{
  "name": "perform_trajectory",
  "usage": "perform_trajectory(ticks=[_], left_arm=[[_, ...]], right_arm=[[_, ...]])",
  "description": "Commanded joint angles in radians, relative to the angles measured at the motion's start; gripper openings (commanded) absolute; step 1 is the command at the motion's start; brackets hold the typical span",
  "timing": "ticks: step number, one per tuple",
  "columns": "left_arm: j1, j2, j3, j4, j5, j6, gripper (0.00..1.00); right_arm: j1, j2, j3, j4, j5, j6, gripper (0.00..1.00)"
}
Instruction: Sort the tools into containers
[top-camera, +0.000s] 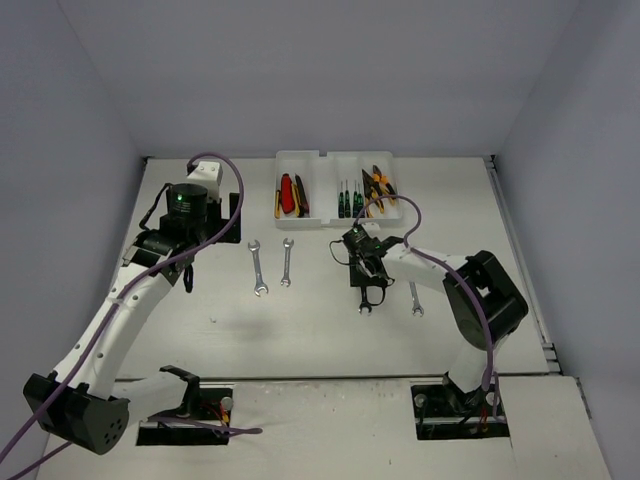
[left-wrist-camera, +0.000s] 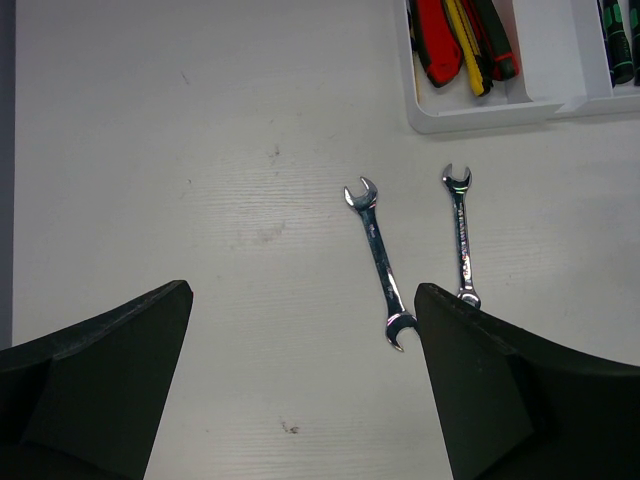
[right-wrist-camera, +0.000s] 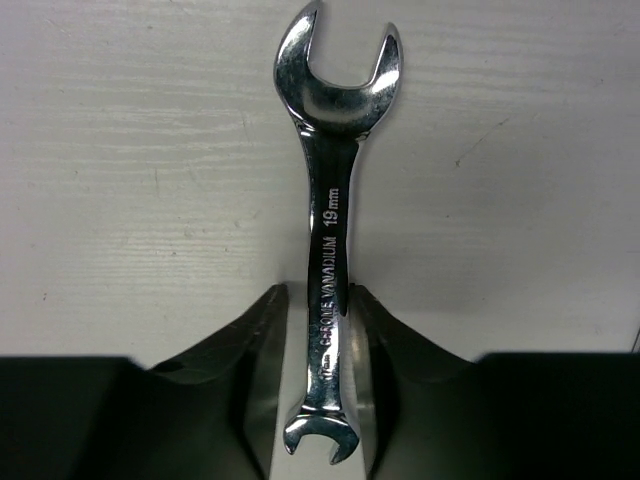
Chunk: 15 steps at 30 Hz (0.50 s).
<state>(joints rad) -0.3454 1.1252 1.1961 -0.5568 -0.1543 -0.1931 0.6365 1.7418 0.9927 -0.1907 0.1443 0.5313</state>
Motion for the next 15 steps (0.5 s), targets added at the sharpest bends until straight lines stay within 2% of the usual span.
perform_trajectory(ticks=[1,4,5,8,15], left_arm=[[0.003,-0.018,0.02,0.048,0.002,0.012,0.91],[0.003,-0.018,0.019,0.047,0.001,0.015,0.91],[0.003,-0.018,0.019,0.047,-0.001,0.015,0.91],[0.003,-0.019,0.019,0.047,-0.007,0.018,0.91],[0.003,-0.02,0.017,0.047,-0.014,0.019,0.91]], right_arm=[[0.009,0.062,0.028,-0.03,0.04,0.012,0.14],[0.026,0.083,0.066,-0.033,0.014,0.005,0.01],[0.035,0.086,0.083,-0.033,0.01,0.004,0.0],[0.054,0.079,0.126,-0.033,0.003,0.001,0.0],[0.083,0.037,0.339,-0.029,0.013,-0.05,0.0]])
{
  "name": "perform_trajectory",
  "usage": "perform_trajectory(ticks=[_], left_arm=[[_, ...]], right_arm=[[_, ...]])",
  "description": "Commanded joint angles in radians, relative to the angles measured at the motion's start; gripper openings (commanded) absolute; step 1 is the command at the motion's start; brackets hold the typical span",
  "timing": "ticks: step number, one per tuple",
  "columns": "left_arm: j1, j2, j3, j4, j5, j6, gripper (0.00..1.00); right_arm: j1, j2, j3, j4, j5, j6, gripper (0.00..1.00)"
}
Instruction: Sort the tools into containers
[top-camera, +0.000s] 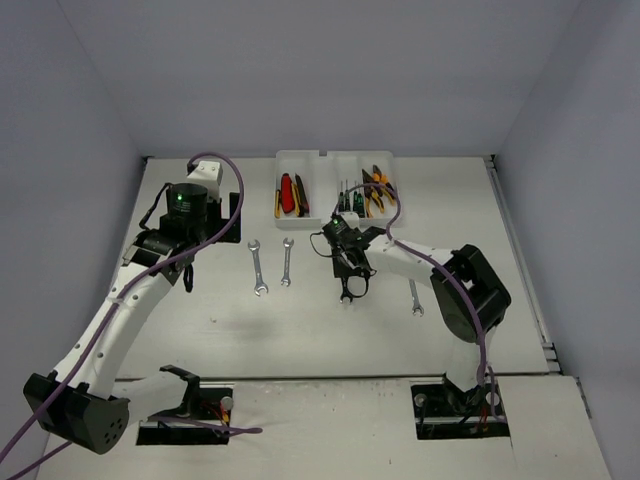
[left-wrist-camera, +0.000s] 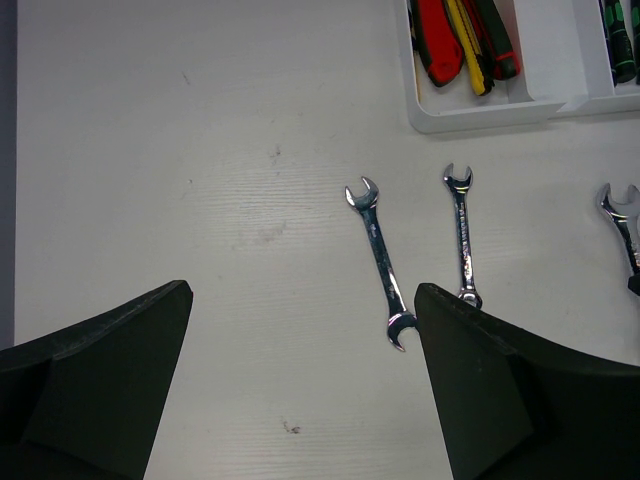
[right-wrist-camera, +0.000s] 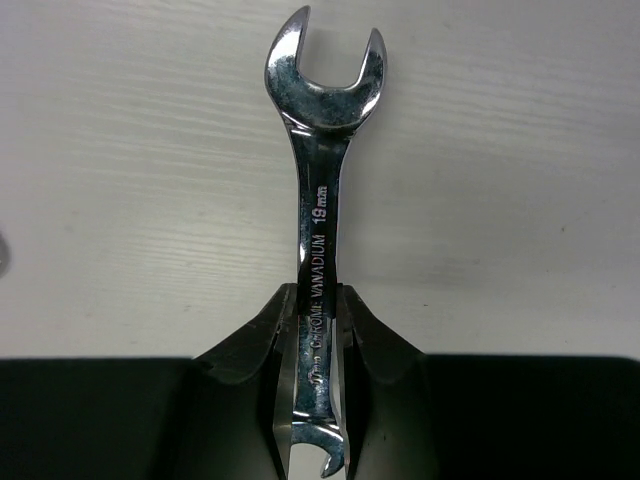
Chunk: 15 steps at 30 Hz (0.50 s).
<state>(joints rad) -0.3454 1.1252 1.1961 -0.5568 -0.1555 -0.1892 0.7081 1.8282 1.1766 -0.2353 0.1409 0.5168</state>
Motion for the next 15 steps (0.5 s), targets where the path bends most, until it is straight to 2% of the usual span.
perform_trajectory(ticks=[1,8,15], left_arm=[[0.004,-0.019,0.017,0.047,-0.013,0.016,0.91],[0.003,-0.015,0.016,0.047,-0.015,0.016,0.91],[0.005,-0.014,0.012,0.048,-0.019,0.018,0.91]], right_arm=[[0.011,-0.047,0.193,0.016,0.018,-0.047,0.0],[-0.046,0.089,0.511,0.016,0.01,-0.128,0.0],[-0.14,0.361,0.855,0.018,-0.017,-0.181,0.0]])
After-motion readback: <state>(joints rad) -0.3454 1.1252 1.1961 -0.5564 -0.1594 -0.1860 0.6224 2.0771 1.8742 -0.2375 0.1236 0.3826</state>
